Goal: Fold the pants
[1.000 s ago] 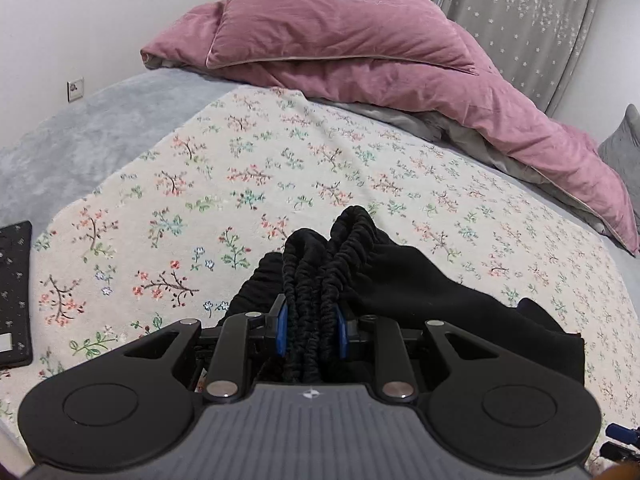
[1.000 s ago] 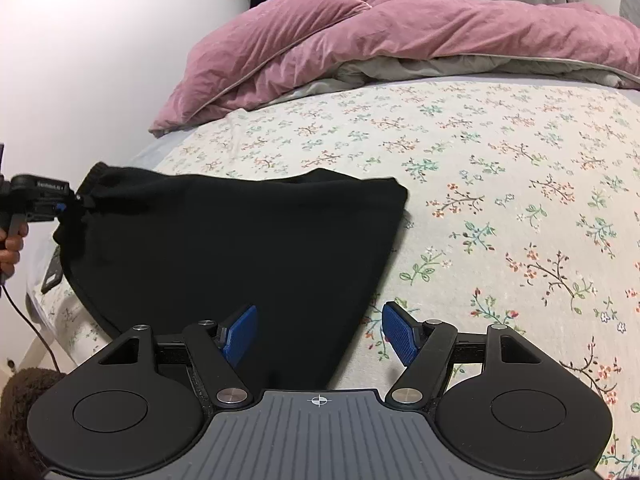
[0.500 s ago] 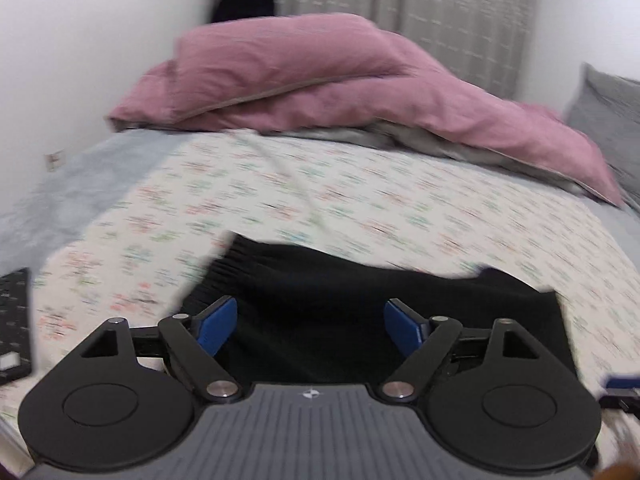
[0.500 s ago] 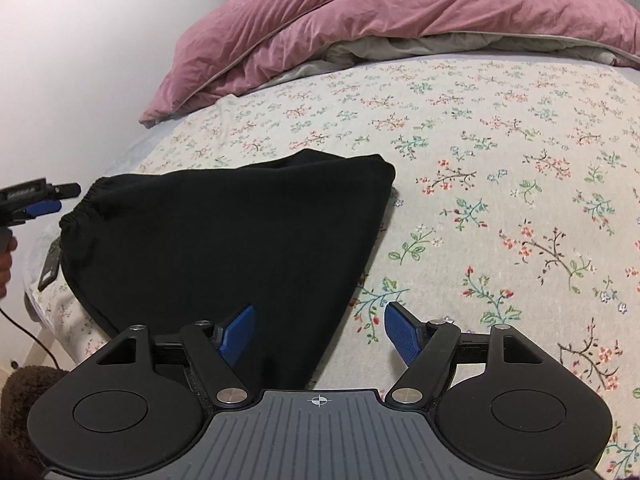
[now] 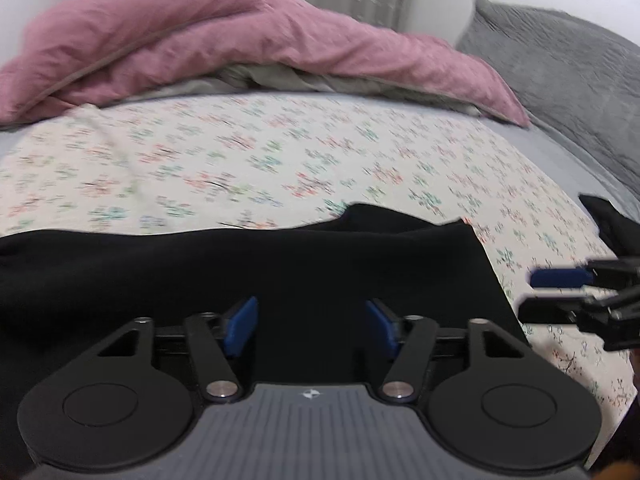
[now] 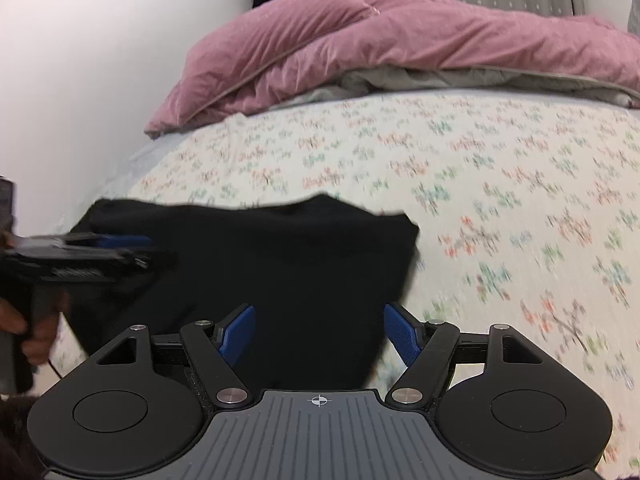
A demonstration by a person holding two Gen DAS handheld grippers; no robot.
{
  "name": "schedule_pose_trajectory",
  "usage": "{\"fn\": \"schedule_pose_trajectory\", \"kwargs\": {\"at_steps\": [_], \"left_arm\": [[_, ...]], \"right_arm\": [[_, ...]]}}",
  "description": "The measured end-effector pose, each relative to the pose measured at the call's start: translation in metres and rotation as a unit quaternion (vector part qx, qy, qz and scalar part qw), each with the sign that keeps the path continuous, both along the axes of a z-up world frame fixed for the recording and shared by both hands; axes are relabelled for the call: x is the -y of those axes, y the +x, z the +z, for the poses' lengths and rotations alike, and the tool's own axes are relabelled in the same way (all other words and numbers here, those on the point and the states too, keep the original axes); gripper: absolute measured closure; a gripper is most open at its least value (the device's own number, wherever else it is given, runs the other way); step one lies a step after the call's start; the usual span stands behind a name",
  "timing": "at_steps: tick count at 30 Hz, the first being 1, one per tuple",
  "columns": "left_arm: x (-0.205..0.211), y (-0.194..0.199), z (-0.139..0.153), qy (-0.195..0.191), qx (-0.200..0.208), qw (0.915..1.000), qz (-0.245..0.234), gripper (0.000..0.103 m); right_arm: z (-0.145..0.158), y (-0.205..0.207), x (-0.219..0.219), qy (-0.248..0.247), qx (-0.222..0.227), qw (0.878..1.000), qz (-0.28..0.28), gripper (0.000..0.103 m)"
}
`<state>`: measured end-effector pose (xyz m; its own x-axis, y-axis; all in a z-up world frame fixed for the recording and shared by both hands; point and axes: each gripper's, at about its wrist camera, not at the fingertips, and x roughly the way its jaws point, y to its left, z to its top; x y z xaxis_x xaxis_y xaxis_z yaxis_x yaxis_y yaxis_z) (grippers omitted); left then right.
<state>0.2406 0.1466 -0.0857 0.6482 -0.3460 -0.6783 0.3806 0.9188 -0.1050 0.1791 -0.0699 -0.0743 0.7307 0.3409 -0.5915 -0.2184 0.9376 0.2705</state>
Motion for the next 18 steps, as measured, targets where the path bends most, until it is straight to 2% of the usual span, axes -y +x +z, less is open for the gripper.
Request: {"fn": "schedule_pose_trajectory", "kwargs": {"at_steps": [3,6,10,13,15,18], "left_arm": [[0.002,0.015,-0.009,-0.007,0.007,0.9999,-0.014,0.03],[-0.007,0.022,-0.009,-0.03,0.028,0.9991,-0.008,0.03],[-0.03,0.035,-0.009,-0.026,0.044,0.9975,0.049,0.031],[-0.06,0.039,-0.015,-0.018,0.041,0.9951,0.088,0.038],[-0.083,0.038,-0.018,-0.041,0.03,0.9938,0.099,0.059],[-0.1,0.03,-0.014,-0.06,0.033,0.9905,0.12,0.062]], "right_arm": [[-0.004,0.022,-0.014,0.004,0.012,1.0,0.004,0.041],[-0.011,0.046,-0.028,0.003,0.021,1.0,0.005,0.055],[-0.024,0.077,-0.045,-0.032,0.021,0.999,-0.005,0.06],[-0.036,0.093,-0.047,-0.078,0.015,0.997,-0.015,0.069],[-0.04,0.098,-0.04,-0.094,0.018,0.995,-0.018,0.07],[-0.039,0.102,-0.025,-0.108,0.019,0.993,-0.042,0.07]]}}
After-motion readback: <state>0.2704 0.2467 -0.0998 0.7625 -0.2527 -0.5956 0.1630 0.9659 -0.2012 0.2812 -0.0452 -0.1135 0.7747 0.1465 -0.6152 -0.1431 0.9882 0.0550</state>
